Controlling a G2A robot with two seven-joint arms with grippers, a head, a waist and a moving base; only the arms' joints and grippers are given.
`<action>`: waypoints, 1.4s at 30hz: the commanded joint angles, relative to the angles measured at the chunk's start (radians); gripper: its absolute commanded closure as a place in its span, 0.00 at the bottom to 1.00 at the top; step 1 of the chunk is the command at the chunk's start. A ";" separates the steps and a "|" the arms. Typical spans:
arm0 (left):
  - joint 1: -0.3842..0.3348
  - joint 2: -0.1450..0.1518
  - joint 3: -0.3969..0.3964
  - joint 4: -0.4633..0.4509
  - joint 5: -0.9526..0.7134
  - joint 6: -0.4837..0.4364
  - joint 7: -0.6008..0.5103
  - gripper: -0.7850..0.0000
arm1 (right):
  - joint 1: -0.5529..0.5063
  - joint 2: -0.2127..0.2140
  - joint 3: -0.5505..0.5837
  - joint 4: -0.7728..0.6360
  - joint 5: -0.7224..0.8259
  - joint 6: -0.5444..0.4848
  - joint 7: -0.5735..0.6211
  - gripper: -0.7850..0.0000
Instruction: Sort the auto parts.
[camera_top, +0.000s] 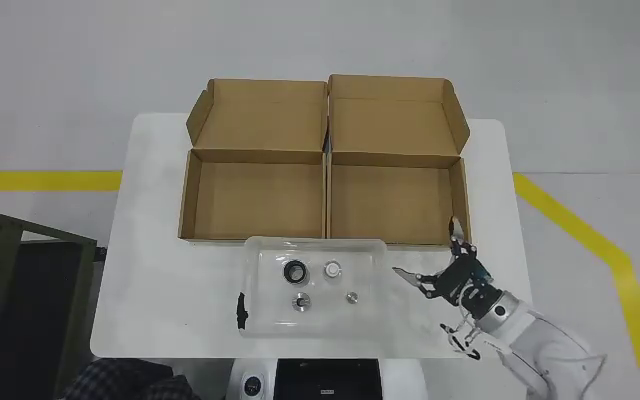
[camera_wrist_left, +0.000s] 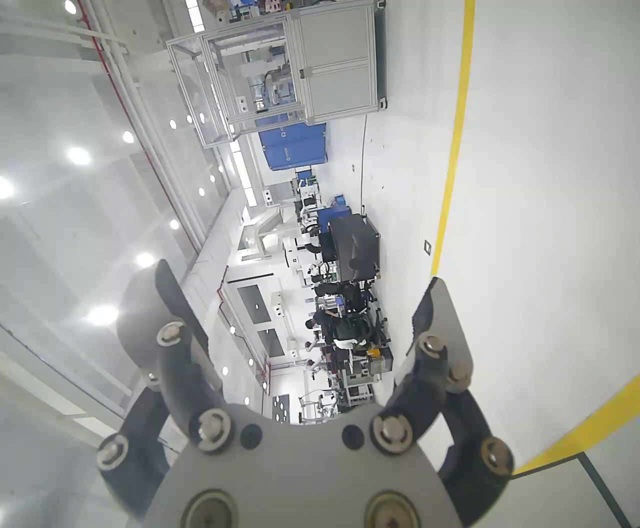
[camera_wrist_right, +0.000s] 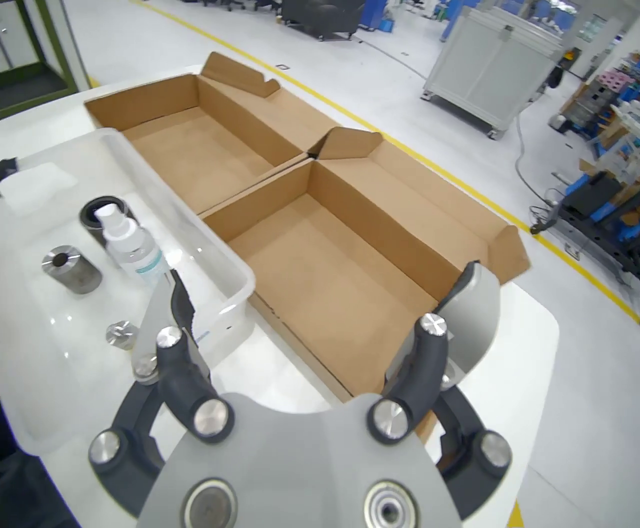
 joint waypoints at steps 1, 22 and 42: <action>0.000 0.000 0.000 0.000 0.000 0.000 0.000 0.00 | 0.018 0.001 -0.036 -0.001 0.002 -0.037 0.012 0.00; 0.000 0.000 0.000 0.000 0.000 0.000 0.000 0.00 | 0.264 -0.005 -0.442 0.084 -0.087 -0.183 0.243 0.00; 0.000 0.000 0.000 0.000 0.000 0.000 0.000 0.00 | 0.354 -0.002 -0.491 0.180 -0.032 -0.151 0.378 0.00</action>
